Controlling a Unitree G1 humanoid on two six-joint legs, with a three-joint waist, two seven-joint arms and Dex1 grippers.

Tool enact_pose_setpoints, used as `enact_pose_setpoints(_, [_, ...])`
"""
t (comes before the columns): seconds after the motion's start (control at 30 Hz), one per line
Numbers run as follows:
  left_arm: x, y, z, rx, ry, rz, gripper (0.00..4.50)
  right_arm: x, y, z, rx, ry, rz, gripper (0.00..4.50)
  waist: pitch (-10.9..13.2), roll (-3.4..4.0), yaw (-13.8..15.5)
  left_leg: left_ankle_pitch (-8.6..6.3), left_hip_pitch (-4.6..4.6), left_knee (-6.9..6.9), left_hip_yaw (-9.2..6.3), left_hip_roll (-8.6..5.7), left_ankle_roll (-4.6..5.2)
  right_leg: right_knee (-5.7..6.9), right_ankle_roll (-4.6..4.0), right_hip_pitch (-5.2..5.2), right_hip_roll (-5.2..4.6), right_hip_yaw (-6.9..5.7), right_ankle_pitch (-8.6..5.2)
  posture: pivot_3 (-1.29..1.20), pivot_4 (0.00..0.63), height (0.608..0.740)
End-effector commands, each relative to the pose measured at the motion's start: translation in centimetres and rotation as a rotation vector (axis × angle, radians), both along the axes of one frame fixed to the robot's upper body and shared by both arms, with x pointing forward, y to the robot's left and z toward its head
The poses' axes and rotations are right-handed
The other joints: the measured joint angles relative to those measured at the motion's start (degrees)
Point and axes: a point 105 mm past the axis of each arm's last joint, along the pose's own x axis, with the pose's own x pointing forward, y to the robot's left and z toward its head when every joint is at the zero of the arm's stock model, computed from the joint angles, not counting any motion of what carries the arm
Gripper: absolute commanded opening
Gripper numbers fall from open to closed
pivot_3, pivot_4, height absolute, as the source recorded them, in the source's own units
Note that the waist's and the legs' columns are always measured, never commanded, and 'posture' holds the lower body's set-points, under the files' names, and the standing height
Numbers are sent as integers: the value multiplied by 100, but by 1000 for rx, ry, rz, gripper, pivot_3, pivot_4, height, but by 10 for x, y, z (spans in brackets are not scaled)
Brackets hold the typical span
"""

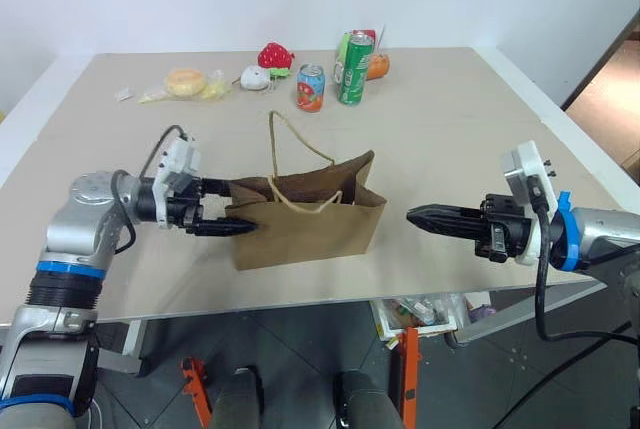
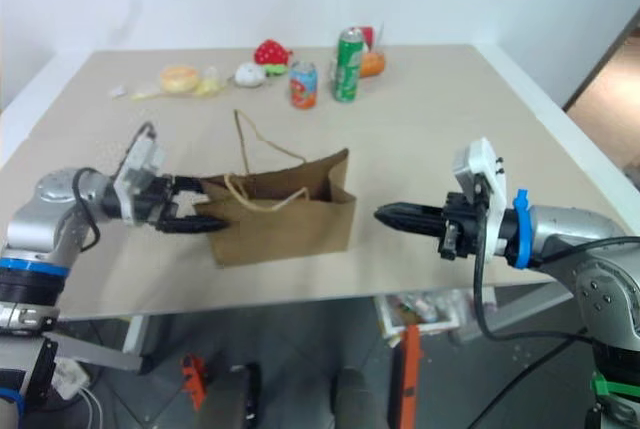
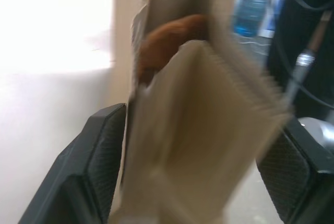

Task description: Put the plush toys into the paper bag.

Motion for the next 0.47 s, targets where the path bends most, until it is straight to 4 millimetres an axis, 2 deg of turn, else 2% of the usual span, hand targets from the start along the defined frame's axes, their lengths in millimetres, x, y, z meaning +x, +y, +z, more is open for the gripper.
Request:
enact_pose_setpoints(0.03, [13, 28, 44, -86, -50, 174, 3682, 2, -7, 17, 19, -58, -11, 0, 0, 0, -1, 0, 1, 0, 0, 0, 0, 0, 0, 0, 0, 0, 0, 0, 150, 740])
enact_pose_setpoints(0.1, [13, 39, 52, -92, 5, 239, 3682, 3, -11, 19, 26, -54, -22, 0, 1, -2, 2, 0, 0, -1, -1, 0, 0, 0, 0, -1, 1, -1, 0, 0, 150, 740])
enact_pose_setpoints(0.17, [8, 55, 50, -64, 80, 346, 3682, 6, -18, 16, 17, -39, -44, 0, 1, -2, 3, 0, -1, -1, -1, 0, 0, 0, 0, -1, 1, -1, 0, 0, 150, 740])
enact_pose_setpoints(0.27, [-8, 71, 45, -101, 175, 401, 3682, 15, -34, 4, -6, -12, -116, 0, 1, -2, -5, -1, 1, -4, 3, 0, -1, -1, 5, -1, -1, 1, -3, 0, 150, 740])
enact_pose_setpoints(0.47, [-39, 79, 16, -88, 313, 422, 3682, 20, -42, -4, -15, 2, -136, 0, 2, -3, -8, -3, 4, -13, 2, 1, -5, 0, -4, -4, -3, -2, -9, 0, 150, 740])
